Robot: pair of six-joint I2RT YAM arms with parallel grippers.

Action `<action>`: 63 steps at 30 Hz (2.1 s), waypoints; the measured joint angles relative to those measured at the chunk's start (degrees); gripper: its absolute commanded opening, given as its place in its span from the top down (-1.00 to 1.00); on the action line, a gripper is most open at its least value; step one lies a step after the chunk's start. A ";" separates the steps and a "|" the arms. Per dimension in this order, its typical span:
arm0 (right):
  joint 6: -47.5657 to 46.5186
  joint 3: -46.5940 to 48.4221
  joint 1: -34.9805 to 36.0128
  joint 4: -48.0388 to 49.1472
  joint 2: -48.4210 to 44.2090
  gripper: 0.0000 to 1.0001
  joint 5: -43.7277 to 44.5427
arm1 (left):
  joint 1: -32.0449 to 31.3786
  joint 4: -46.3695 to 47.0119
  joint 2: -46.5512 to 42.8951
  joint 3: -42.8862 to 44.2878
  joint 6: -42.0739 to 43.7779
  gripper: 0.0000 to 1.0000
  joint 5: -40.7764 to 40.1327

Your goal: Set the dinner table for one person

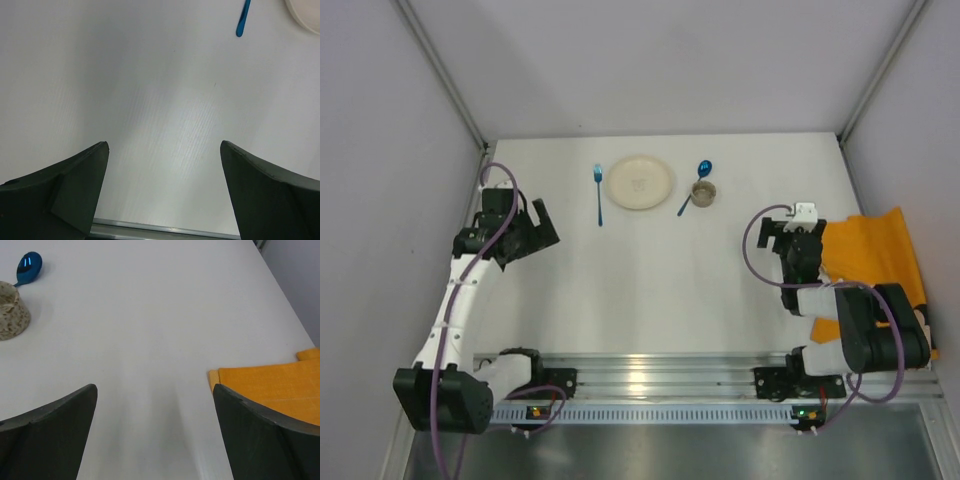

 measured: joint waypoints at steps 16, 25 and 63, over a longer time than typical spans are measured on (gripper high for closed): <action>21.90 38.93 -11.96 -70.34 -10.01 -0.99 18.58 | -2.45 0.46 4.81 1.31 -1.75 -0.97 1.70; 23.39 39.76 -15.61 -87.38 9.75 -0.99 15.08 | -2.45 1.25 2.60 -1.16 -3.85 -0.97 4.76; 48.46 56.00 31.47 -92.28 11.54 1.00 -21.99 | -2.47 2.54 -0.42 -4.07 -2.64 -0.97 -1.68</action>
